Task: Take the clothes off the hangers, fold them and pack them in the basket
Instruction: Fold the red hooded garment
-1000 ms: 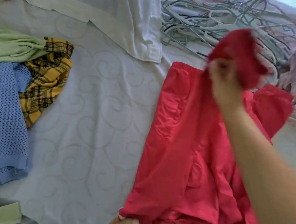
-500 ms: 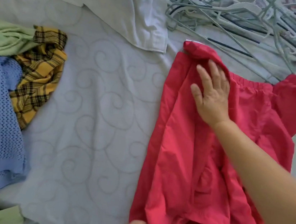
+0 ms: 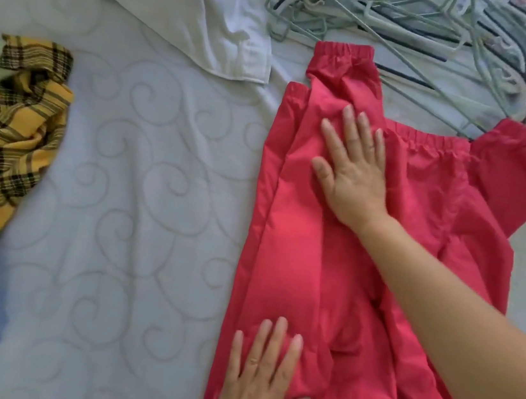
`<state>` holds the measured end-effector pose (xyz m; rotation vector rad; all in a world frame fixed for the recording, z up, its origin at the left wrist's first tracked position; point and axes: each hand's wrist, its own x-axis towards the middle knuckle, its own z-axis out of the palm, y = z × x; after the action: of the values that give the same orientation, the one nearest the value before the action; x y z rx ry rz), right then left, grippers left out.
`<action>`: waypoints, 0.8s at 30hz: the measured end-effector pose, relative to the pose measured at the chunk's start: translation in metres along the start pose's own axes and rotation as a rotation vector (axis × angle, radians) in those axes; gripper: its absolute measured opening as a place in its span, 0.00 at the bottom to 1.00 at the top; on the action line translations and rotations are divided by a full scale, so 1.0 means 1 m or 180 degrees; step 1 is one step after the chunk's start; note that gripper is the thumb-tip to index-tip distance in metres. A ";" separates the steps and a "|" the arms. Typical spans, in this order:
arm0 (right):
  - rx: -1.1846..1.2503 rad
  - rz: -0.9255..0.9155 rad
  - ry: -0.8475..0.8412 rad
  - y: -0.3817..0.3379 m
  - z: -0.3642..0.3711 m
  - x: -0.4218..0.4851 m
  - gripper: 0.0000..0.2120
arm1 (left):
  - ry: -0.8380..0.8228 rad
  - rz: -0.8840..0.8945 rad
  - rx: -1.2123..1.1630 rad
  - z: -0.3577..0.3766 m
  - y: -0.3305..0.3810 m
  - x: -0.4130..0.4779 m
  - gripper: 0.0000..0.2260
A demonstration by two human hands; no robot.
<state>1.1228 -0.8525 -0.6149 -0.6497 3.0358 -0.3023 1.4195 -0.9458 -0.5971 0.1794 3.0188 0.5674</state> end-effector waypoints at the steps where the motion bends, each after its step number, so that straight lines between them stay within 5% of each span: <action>1: -0.0146 0.0017 -0.0315 0.000 0.011 -0.002 0.31 | -0.0166 -0.0044 0.0206 0.021 -0.012 -0.004 0.38; 8: 0.0133 0.0238 -0.0890 -0.001 0.006 0.005 0.30 | -0.0271 -0.0176 0.0426 0.044 -0.018 -0.013 0.35; 11: 0.0996 0.0518 -0.0048 -0.001 -0.033 -0.036 0.26 | -0.0393 -0.0242 0.0096 0.026 -0.022 -0.002 0.35; 14: 0.0804 0.1605 0.0745 0.034 -0.063 -0.122 0.25 | -0.0372 -0.0294 -0.0623 -0.007 -0.015 0.017 0.27; 17: 0.0701 0.3473 0.0345 0.072 -0.082 -0.210 0.37 | 0.0043 -0.0188 -0.1328 -0.037 0.004 0.084 0.18; 20: 0.2495 0.4662 -0.0439 0.079 -0.094 -0.266 0.35 | -0.0162 0.0065 -0.1706 -0.046 0.045 0.189 0.16; 22: 0.3544 0.4715 -0.0451 0.077 -0.098 -0.289 0.20 | -0.0410 0.0218 -0.1502 -0.037 0.077 0.261 0.18; 24: 0.4497 0.4819 -0.0081 0.078 -0.098 -0.305 0.20 | -0.0792 0.0225 -0.1210 -0.024 0.106 0.318 0.24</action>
<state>1.3639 -0.6404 -0.5397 1.4297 1.5952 -1.7096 1.1131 -0.8160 -0.5498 0.3085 2.6159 1.0249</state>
